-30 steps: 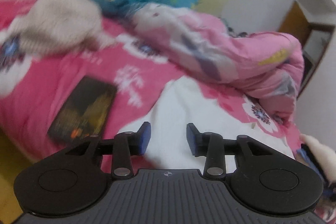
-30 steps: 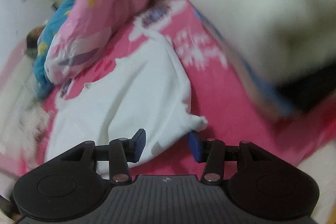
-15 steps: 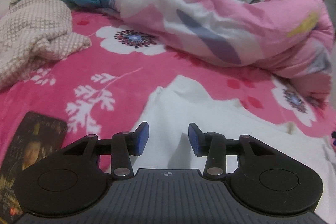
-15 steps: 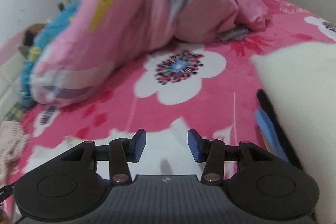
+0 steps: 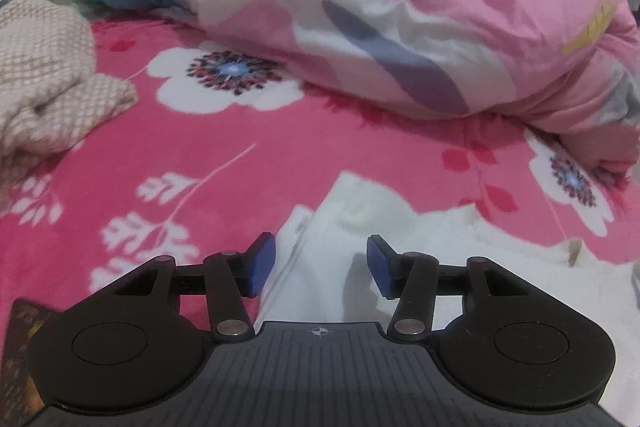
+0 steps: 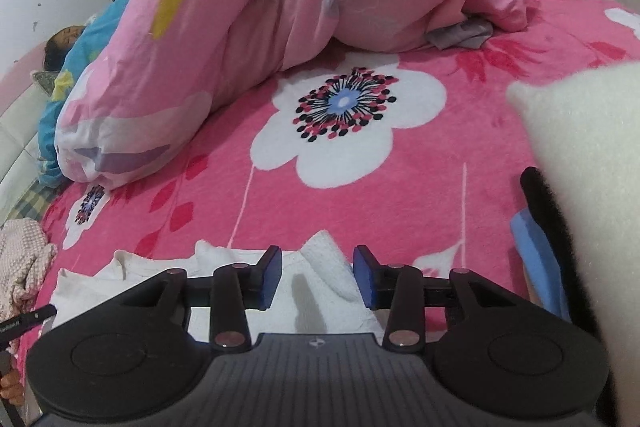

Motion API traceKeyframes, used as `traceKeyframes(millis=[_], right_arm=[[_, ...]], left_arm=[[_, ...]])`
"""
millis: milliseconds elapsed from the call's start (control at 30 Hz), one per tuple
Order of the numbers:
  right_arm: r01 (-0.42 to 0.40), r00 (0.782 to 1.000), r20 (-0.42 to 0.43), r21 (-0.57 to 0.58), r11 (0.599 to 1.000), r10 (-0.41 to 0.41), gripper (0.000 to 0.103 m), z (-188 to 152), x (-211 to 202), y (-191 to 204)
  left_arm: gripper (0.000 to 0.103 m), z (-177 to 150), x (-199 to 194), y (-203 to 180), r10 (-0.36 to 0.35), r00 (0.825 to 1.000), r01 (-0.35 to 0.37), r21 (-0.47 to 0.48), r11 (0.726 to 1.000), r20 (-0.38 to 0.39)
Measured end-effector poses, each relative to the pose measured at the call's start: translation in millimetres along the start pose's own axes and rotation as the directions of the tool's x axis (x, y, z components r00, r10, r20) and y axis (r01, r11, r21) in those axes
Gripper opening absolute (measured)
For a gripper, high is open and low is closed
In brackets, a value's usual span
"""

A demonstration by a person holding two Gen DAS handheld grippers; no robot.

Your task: Fold clothes

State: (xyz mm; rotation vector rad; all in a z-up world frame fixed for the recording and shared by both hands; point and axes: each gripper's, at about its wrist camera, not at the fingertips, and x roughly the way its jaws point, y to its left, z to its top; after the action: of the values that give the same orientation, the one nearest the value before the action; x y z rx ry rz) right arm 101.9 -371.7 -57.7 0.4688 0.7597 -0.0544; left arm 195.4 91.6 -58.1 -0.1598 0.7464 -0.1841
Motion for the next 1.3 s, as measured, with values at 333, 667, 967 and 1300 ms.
traceKeyframes(millis=[333, 667, 967, 1300], right_arm=[[-0.008, 1.0, 0.015, -0.072, 0.997, 0.009, 0.011, -1.4, 0.1, 4.9], [-0.002, 0.997, 0.072, -0.077, 0.997, 0.007, 0.005, -1.0, -5.6, 2.0], [-0.009, 0.983, 0.18, -0.076, 0.997, 0.023, 0.003, 8.6, -26.5, 8.6], [0.0, 0.975, 0.22, -0.068, 0.998, 0.015, 0.003, 28.0, -5.0, 11.5]], left_arm=[[0.041, 18.5, 39.2, -22.4, -0.005, 1.0, 0.008, 0.093, 0.996, -0.03], [0.007, 13.4, 37.0, -24.3, -0.015, 0.999, 0.013, 0.06, 0.998, 0.045], [0.005, 23.3, 0.0, -20.5, -0.014, 0.975, 0.017, -0.012, 1.0, 0.222], [0.005, 28.1, 25.6, -17.5, 0.066, 0.973, -0.068, 0.002, 0.998, 0.219]])
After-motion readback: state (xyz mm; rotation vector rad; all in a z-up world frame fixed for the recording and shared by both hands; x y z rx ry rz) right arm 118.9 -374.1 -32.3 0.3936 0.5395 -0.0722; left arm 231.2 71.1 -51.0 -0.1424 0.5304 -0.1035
